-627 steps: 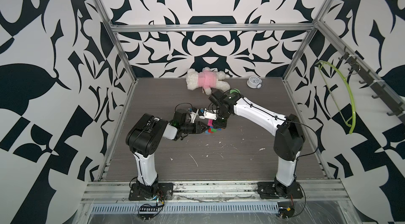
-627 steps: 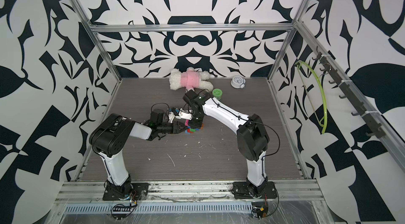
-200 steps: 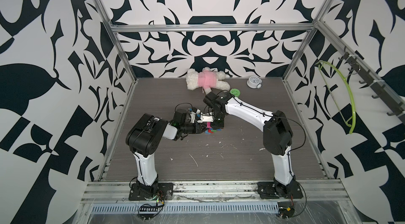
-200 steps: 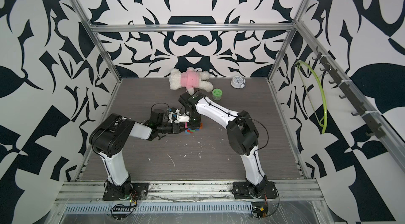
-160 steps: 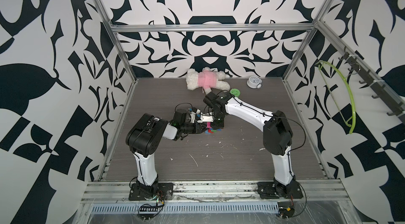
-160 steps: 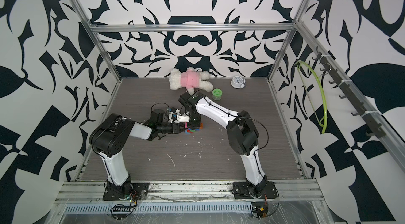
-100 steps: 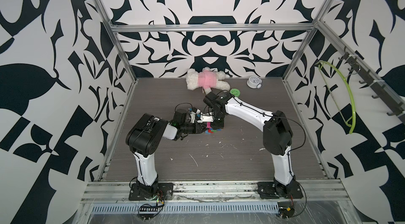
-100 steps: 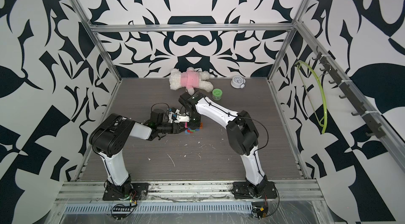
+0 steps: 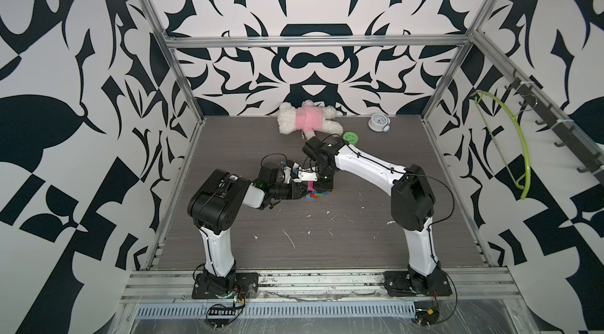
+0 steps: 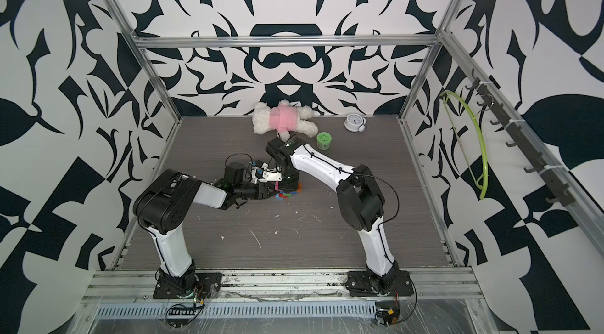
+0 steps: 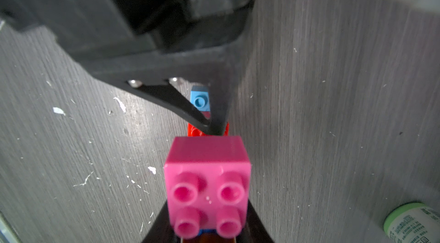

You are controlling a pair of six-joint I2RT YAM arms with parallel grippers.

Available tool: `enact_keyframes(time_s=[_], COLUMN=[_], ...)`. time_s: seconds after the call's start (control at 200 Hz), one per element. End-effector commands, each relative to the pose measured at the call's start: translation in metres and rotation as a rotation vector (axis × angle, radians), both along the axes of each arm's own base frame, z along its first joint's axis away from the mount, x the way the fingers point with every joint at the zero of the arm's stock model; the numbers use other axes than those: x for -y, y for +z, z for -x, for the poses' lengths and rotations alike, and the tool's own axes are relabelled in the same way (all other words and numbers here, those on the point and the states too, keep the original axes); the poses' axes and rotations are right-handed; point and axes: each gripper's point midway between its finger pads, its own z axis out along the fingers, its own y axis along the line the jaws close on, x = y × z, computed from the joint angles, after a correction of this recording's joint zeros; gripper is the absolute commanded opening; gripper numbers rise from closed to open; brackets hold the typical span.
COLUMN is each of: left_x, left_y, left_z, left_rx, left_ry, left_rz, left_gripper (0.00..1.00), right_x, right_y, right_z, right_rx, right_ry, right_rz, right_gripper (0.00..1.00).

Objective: Assemble the letter y with lego
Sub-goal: Assemble the lego brick with the lego brick.

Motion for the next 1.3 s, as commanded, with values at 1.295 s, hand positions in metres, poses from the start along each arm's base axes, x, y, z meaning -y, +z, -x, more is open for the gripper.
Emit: enact_keyframes(time_s=[1.295], left_x=[-0.029], left_y=[-0.076], left_z=[0.043], left_rx=[-0.26], left_ry=[0.047], left_rz=[-0.221], left_gripper=[0.46], right_x=[0.001], right_y=[-0.015], right_z=[0.019], right_rx=[-0.059], right_ry=[-0.025], right_rz=[0.039], right_gripper=[0.16])
